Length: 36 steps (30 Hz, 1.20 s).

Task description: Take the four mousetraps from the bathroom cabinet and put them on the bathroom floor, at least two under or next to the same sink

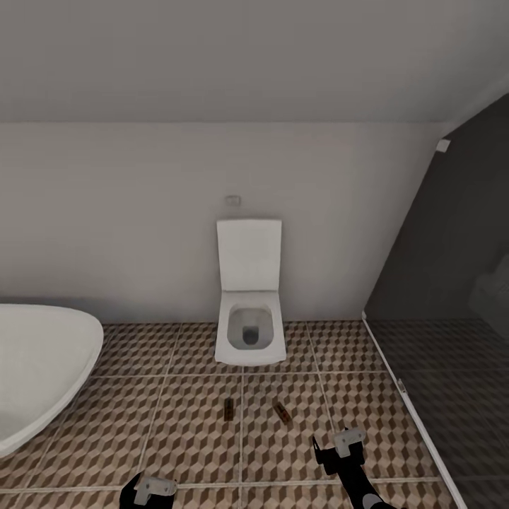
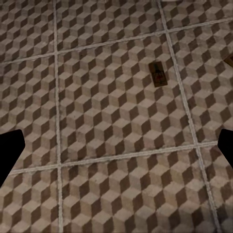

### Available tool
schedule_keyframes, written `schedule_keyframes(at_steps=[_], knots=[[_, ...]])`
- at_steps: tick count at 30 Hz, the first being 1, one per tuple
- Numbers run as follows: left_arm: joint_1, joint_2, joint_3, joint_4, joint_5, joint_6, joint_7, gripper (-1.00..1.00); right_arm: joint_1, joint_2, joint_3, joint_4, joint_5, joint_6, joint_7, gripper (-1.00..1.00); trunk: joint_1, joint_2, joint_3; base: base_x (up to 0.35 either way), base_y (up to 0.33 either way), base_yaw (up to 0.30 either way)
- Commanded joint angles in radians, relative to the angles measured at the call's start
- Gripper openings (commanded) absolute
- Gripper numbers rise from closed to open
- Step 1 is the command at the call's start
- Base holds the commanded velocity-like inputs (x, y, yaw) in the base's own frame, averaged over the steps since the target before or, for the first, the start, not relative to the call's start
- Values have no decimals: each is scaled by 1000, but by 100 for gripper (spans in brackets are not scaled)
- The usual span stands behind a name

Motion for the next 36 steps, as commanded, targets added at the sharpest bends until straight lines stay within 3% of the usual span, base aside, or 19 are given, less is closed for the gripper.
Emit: schedule_keyframes(at_steps=[1, 36], knots=[[-1, -1, -9, 3, 5, -5, 3, 100, -1, 0, 5, 1, 8, -1, -10, 100, -4, 7, 2, 0, 0, 0], [-1, -2, -9, 3, 5, -4, 3, 100, -1, 0, 5, 2, 8, 1, -11, 100, -138, 252, 112, 0, 0, 0]])
